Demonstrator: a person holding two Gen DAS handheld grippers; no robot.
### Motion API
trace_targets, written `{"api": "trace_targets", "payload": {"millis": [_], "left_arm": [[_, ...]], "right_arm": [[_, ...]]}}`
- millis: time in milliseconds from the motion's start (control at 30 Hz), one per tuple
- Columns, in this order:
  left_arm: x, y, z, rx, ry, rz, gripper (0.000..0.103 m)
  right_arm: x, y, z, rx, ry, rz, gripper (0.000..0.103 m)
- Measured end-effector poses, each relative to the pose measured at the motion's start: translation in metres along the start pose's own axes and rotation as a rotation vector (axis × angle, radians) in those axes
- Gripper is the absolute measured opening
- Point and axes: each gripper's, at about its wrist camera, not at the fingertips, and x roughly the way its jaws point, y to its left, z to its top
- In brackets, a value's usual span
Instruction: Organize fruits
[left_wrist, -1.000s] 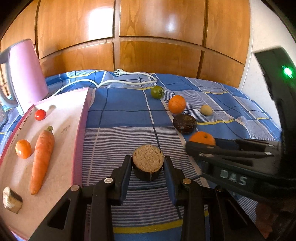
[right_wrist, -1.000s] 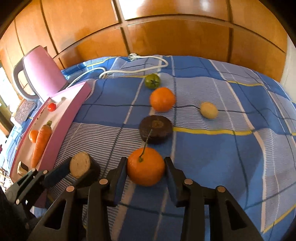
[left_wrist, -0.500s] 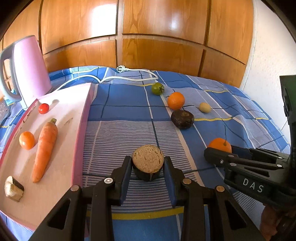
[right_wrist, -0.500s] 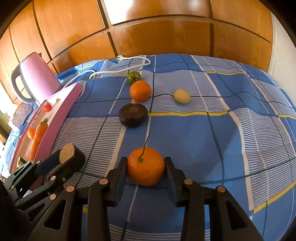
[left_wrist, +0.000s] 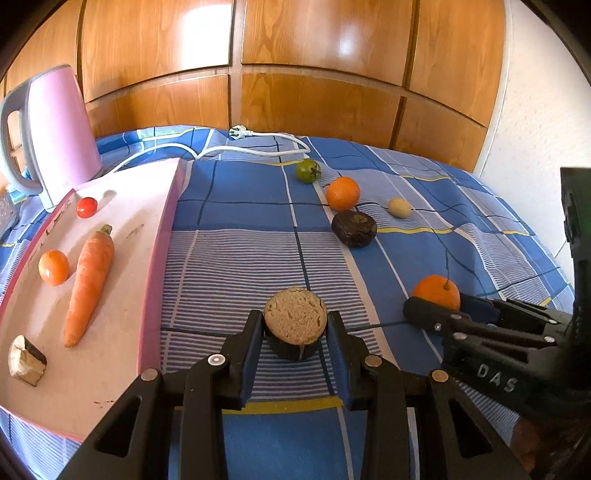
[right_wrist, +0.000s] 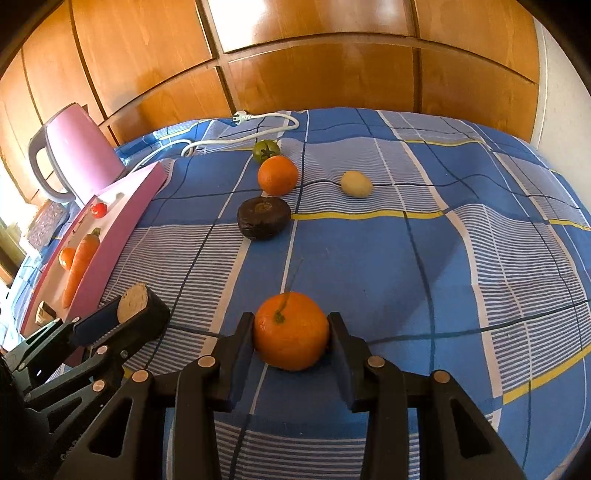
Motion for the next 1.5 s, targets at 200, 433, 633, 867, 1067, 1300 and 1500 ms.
{"api": "trace_targets", "payload": {"millis": [200, 433, 633, 867, 1067, 1300, 1500], "left_arm": [[0.0, 0.001, 0.0, 0.0, 0.001, 0.0, 0.035], [0.002, 0.0, -0.003, 0.001, 0.017, 0.003, 0.035], [0.003, 0.0, -0.005, 0.001, 0.022, 0.003, 0.035], [-0.001, 0.001, -0.006, -0.01, 0.026, -0.018, 0.035], [-0.007, -0.002, -0.008, -0.002, 0.021, -0.023, 0.035], [-0.018, -0.002, -0.007, -0.003, 0.003, -0.018, 0.035], [-0.029, -0.002, -0.006, -0.006, -0.016, -0.02, 0.035]], "right_arm": [[0.001, 0.005, -0.001, -0.035, -0.003, -0.029, 0.041], [0.001, 0.008, -0.003, -0.047, -0.017, -0.052, 0.04], [0.0, 0.01, -0.003, -0.064, -0.016, -0.061, 0.04], [-0.004, 0.009, -0.006, -0.06, -0.005, -0.054, 0.04], [-0.009, 0.008, -0.01, -0.054, -0.006, -0.049, 0.04], [-0.012, 0.009, -0.013, -0.055, -0.007, -0.051, 0.04], [-0.015, 0.012, -0.017, -0.059, -0.006, -0.049, 0.04]]}}
